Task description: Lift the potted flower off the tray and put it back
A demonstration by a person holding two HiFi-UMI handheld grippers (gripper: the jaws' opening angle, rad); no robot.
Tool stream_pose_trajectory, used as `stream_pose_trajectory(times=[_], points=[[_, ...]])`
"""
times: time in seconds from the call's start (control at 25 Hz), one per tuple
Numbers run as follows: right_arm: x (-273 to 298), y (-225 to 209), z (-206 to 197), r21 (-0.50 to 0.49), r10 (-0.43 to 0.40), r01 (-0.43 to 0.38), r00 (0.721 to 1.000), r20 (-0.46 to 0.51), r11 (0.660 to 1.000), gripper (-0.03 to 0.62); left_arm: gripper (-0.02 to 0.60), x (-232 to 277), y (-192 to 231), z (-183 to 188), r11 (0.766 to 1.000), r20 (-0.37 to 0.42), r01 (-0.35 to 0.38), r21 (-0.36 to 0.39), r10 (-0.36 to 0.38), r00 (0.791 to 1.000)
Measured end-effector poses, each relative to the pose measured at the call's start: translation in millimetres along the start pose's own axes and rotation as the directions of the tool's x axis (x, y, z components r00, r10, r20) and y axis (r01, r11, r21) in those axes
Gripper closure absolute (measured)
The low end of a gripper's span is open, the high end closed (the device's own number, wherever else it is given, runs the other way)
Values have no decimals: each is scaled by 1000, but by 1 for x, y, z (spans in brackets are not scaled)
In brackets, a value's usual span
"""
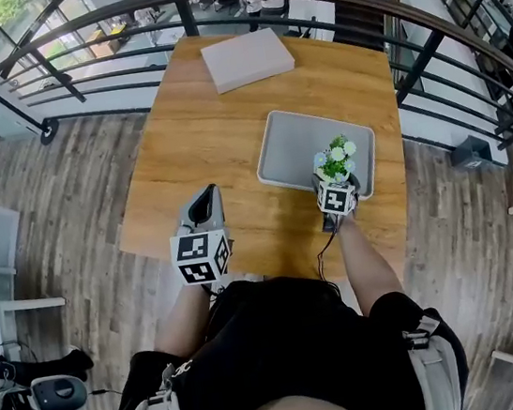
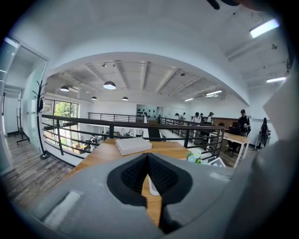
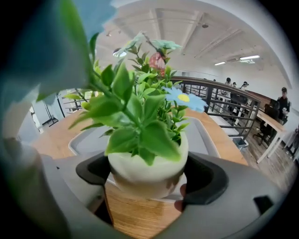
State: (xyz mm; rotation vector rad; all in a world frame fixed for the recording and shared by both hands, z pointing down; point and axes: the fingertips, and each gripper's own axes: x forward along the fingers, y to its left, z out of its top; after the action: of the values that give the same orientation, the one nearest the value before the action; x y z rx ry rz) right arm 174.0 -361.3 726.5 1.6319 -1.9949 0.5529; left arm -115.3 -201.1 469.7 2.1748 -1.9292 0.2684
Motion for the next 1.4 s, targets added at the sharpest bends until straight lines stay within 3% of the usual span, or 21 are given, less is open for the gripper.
stream_pose_trajectory(times=[0.16,0.24,0.52,0.64,0.76,0.8,0.96,1.12,1.2,1.4], points=[[-2,1,-4,-19,5,-5,1000,4,1000,105,569,5,-7,0,999,0,34,4,-34,999],[-11,0,-3,-21,5,-4,999,44,1000,83,569,8,-12,1,998,0,56,7,-56,998],[-95,-3,15,7,15,-17,974,225,1000,105,569,27,-33,3,989,0,147,18,-147,989],[-153,-12,45,34,-42,32,936,350,999,399,569,38,-50,4,978,-3,205,31,-205,979],[-206,-19,85,71,-93,67,877,471,995,582,569,45,-71,11,962,2,269,49,-269,963],[-222,-19,99,75,-92,62,859,503,995,595,569,47,-78,13,956,4,289,54,-290,957],[-275,-12,137,46,-39,14,807,590,999,599,569,47,-113,15,928,7,366,73,-368,930],[-316,-11,151,48,-45,18,761,648,999,600,569,40,-145,15,898,3,430,93,-432,902],[-324,-11,150,56,-54,23,754,655,998,600,569,37,-154,14,888,2,450,99,-452,892],[-321,-8,143,63,-69,37,770,634,997,599,569,38,-160,19,876,13,471,98,-475,880]])
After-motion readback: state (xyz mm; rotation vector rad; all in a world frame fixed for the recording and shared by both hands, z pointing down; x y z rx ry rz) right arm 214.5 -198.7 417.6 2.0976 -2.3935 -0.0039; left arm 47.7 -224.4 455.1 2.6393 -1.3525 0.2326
